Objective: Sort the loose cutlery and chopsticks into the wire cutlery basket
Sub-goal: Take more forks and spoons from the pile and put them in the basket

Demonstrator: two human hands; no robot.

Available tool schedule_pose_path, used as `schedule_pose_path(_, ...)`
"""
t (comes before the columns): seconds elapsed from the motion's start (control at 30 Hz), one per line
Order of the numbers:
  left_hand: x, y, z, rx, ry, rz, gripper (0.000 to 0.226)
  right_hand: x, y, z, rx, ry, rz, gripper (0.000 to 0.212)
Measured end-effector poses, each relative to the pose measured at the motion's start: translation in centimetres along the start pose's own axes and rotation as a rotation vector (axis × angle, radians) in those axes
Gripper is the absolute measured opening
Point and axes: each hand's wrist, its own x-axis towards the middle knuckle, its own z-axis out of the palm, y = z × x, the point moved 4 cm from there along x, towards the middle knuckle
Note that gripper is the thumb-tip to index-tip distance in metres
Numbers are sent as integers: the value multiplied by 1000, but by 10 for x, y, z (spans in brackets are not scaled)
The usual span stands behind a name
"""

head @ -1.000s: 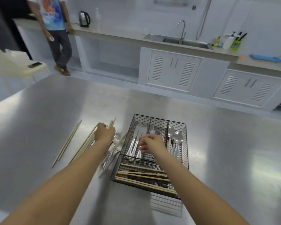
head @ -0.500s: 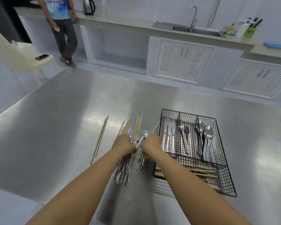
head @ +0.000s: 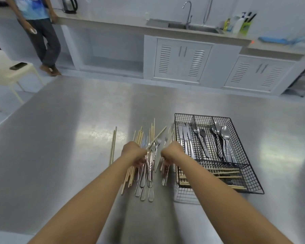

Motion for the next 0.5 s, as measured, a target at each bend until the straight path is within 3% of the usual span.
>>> schedule_pose_path(0.1,0,0,-5,175,74,90,24,-4,5,-5,7,-30,0,6)
schedule_pose_path(0.2,-1,0,-9,458,175,183,35,-12,6,-5,-137,-22,-45,24)
schedule_pose_path(0.3,-4,4,-9,624,279,280,43,-14,6,5,-294,23,-35,5)
schedule_pose_path(0.37,-8,11,-7,644,357,372,50,-10,6,12,-321,61,-52,15)
schedule_pose_path(0.5,-10,12,10,589,215,317,58,-8,9,12,-386,120,-11,29)
